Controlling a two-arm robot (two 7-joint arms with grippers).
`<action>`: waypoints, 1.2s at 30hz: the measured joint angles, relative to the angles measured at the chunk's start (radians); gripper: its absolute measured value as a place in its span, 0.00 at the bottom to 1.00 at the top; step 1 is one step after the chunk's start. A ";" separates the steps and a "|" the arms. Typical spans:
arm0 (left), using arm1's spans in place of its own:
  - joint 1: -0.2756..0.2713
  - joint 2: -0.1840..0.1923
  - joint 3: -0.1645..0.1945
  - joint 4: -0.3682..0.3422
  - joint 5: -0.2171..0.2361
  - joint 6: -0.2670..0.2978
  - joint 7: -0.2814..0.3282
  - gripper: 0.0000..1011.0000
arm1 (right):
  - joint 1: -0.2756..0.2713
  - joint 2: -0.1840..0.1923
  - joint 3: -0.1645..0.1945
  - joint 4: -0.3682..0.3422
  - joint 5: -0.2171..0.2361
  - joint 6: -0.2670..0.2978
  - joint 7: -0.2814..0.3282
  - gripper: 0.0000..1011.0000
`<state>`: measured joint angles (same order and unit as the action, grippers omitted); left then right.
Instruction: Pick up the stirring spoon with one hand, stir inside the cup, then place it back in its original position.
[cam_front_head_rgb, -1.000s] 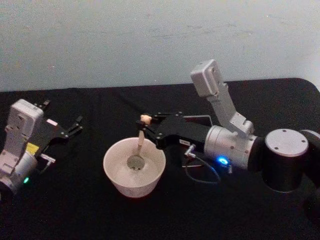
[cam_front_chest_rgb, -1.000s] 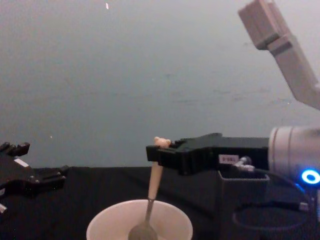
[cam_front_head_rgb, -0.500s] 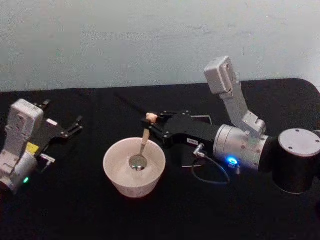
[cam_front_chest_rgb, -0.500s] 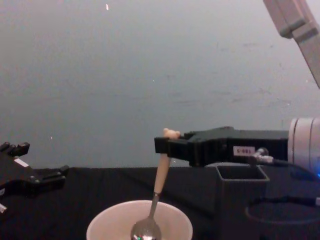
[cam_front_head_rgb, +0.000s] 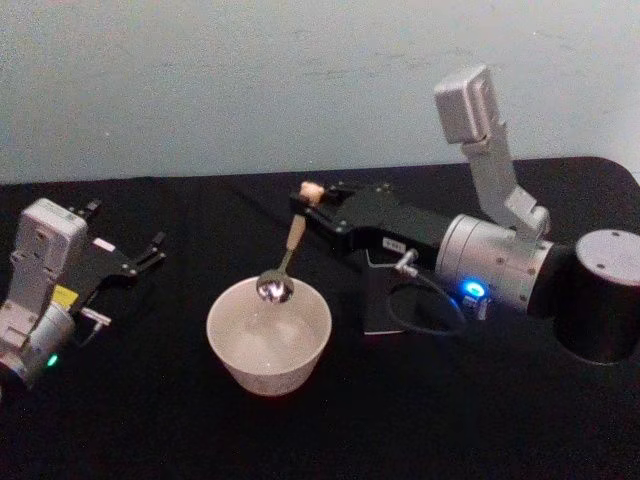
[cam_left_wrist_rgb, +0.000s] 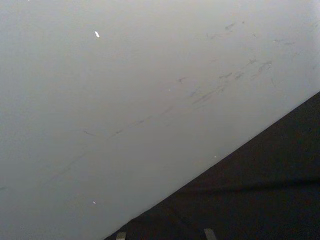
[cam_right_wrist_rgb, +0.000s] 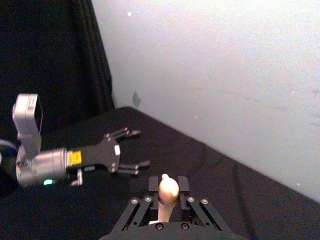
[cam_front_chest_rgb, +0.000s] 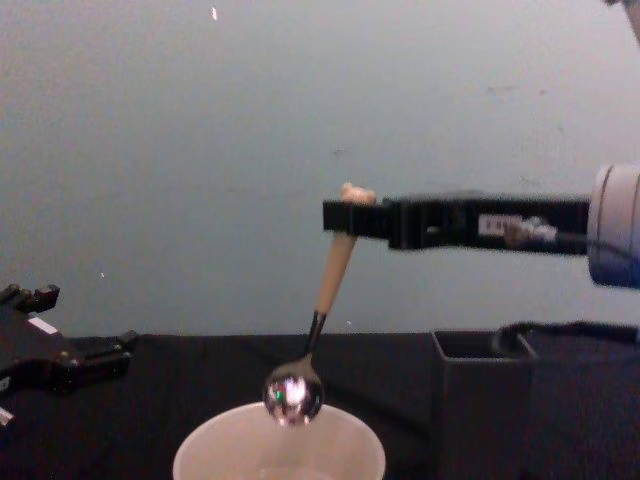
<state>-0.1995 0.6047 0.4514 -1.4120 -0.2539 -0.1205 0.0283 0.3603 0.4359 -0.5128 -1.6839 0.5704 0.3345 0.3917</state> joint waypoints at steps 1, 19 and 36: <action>0.000 0.000 0.000 0.000 0.000 0.000 0.000 0.99 | 0.001 0.000 0.004 -0.004 0.004 0.002 -0.004 0.22; 0.000 0.000 0.000 0.000 0.000 0.000 0.000 0.99 | 0.003 0.042 0.079 -0.046 0.104 0.015 -0.063 0.22; 0.000 0.000 0.000 0.000 0.000 0.000 0.000 0.99 | -0.010 0.107 0.134 -0.057 0.201 0.015 -0.085 0.22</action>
<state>-0.1995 0.6047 0.4514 -1.4120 -0.2539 -0.1205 0.0283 0.3504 0.5426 -0.3789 -1.7413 0.7718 0.3500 0.3065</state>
